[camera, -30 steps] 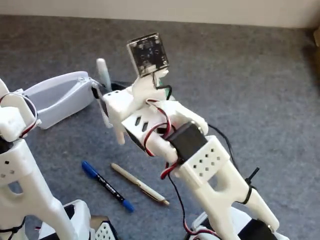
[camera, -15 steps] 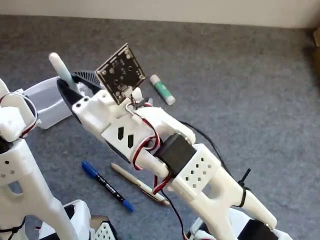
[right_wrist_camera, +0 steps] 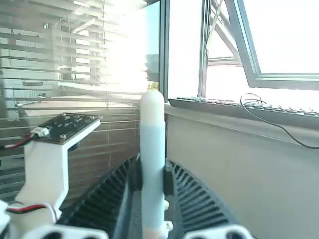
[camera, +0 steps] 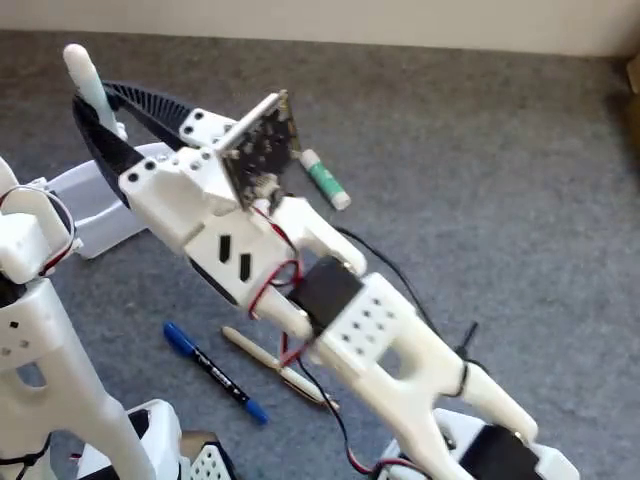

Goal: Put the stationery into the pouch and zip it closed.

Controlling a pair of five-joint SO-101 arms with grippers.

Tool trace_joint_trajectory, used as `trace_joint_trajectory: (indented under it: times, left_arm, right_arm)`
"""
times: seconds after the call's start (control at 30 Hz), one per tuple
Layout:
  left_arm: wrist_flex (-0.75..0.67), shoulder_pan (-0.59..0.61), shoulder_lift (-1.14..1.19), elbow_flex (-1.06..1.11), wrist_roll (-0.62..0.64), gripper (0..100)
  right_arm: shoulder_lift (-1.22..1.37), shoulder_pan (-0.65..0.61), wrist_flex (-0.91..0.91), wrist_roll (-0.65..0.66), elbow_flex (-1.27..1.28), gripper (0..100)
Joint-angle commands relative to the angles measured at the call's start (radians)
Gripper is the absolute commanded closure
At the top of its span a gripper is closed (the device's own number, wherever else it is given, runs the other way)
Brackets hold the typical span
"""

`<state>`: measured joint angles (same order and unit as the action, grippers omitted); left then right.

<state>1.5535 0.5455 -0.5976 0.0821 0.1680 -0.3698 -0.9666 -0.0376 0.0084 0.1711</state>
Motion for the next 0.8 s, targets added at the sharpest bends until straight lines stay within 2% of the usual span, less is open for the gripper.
trace_joint_trajectory:
  times: [0.0,0.17,0.77]
  left_arm:
    - [0.0,-0.016,0.01,0.013,0.011,99]
    - [-0.002,-0.013,0.01,0.013,0.011,99]
    - [0.002,-0.012,0.01,0.015,0.011,99]
  right_arm:
    - [0.042,-0.007,0.108,0.014,-0.01,99.4]
    - [0.128,-0.005,0.182,0.014,-0.008,99.4]
    - [0.179,0.005,0.179,0.014,0.105,99.2]
